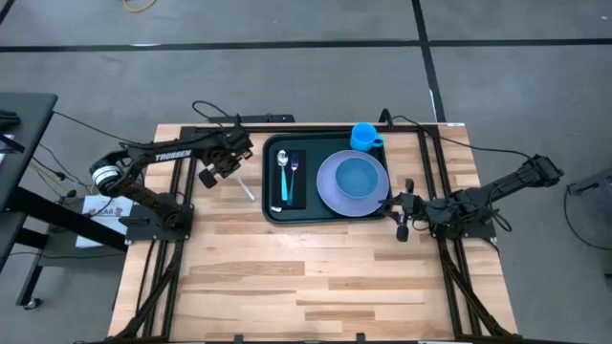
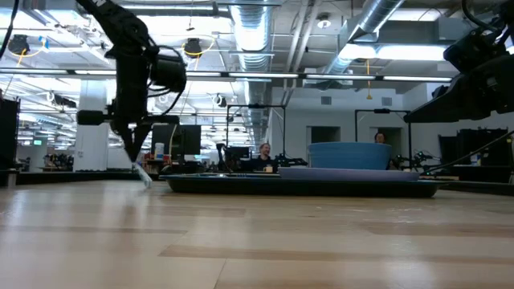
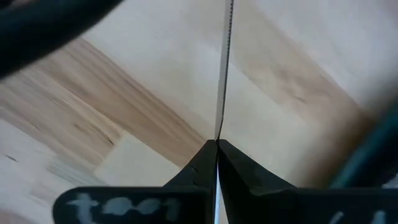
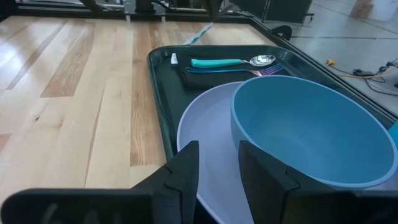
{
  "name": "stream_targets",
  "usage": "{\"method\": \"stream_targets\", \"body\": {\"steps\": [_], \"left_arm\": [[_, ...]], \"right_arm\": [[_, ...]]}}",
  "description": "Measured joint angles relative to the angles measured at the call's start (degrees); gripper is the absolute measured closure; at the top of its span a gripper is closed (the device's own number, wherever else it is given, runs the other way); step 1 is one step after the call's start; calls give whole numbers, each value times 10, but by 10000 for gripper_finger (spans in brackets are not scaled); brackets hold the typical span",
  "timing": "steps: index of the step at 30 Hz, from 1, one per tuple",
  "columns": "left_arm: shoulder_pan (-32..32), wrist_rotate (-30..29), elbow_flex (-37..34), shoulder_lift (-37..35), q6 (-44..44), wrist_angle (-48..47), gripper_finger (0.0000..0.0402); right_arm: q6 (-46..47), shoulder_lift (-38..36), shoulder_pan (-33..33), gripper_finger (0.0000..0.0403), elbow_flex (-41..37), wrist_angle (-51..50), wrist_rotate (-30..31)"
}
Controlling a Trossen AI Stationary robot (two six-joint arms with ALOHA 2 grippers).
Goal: Set up tray
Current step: Put the green knife on the black napkin
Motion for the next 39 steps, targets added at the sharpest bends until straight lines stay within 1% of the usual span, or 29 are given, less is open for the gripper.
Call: {"method": "stream_targets", "body": {"steps": [4,11,17,20,25,29,35,39], "left_arm": [[-19,-3,34,0,-7,-29,401],[-42,-33,96,-1,-20,-108,401],[-55,-43,121,-1,-46,-126,401],[-56,-49,121,1,-65,-125,401],[-42,-50,96,1,-70,-94,394],[-20,-40,58,1,-72,-52,370],[13,-33,21,1,-72,-6,327],[30,-17,2,1,-61,36,298]], "right_arm": [[0,0,0,296,0,0,0],[0,0,0,296,0,0,0],[0,0,0,296,0,0,0],[0,0,0,296,0,0,0],[0,0,0,296,0,0,0],[0,0,0,296,0,0,0],[0,0,0,296,0,0,0],[0,0,0,296,0,0,0]]}}
